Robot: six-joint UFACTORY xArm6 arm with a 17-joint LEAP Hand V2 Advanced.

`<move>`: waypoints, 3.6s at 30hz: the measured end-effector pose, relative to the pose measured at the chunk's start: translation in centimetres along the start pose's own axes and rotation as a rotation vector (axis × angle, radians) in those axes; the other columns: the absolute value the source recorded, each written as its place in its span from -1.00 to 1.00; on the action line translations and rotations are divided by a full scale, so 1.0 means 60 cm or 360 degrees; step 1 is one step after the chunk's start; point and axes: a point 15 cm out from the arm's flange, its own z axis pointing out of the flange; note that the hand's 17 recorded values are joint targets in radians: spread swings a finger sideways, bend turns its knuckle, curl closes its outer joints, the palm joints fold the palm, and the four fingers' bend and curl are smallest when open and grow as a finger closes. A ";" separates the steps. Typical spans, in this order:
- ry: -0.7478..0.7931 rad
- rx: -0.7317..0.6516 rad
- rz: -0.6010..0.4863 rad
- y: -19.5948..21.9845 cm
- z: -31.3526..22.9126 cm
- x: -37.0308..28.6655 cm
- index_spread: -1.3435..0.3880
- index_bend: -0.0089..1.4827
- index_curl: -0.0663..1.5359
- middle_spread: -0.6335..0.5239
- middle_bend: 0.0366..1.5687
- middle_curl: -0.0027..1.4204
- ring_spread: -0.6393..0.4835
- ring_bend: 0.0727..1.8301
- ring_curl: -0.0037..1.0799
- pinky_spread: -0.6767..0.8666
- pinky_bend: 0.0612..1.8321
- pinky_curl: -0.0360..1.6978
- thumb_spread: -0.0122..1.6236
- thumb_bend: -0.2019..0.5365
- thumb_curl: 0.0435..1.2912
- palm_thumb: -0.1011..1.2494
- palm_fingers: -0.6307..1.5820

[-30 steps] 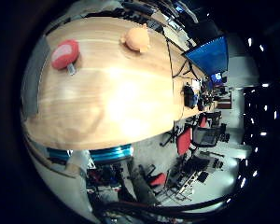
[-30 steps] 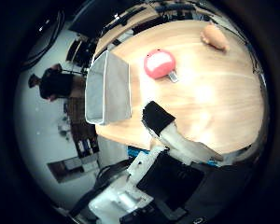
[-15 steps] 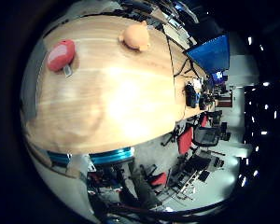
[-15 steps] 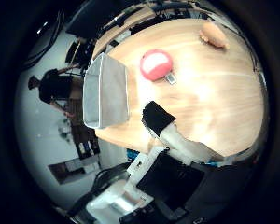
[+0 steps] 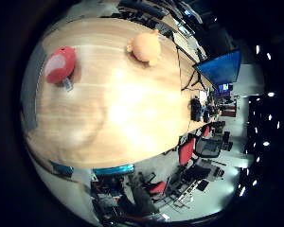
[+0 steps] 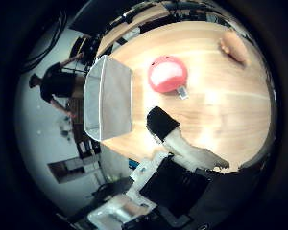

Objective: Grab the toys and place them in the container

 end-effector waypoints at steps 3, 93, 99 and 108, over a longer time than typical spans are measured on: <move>-0.0013 -0.0027 -0.0023 -0.019 0.011 -0.021 -0.02 -0.77 -0.54 -0.33 -0.74 -0.48 -0.17 -0.41 -0.67 0.18 -0.38 -0.88 0.24 -0.53 -0.62 -0.34 -0.04; -0.0177 -0.0365 -0.0171 -0.166 0.182 -0.075 -0.08 -0.32 -0.40 -0.60 0.17 -0.17 -0.41 0.31 -0.11 -0.80 0.20 -0.57 0.20 -0.50 -0.50 0.58 0.70; -0.0221 -0.0288 -0.0170 -0.176 0.107 -0.084 -0.08 -0.32 -0.35 -0.59 0.20 -0.18 -0.40 0.32 -0.10 -0.81 0.20 -0.55 0.20 -0.51 -0.50 0.58 0.69; -0.0231 -0.0100 -0.0296 -0.179 -0.044 -0.158 -0.09 -0.35 -0.29 -0.58 0.23 -0.19 -0.40 0.34 -0.10 -0.81 0.18 -0.53 0.20 -0.51 -0.52 0.58 0.68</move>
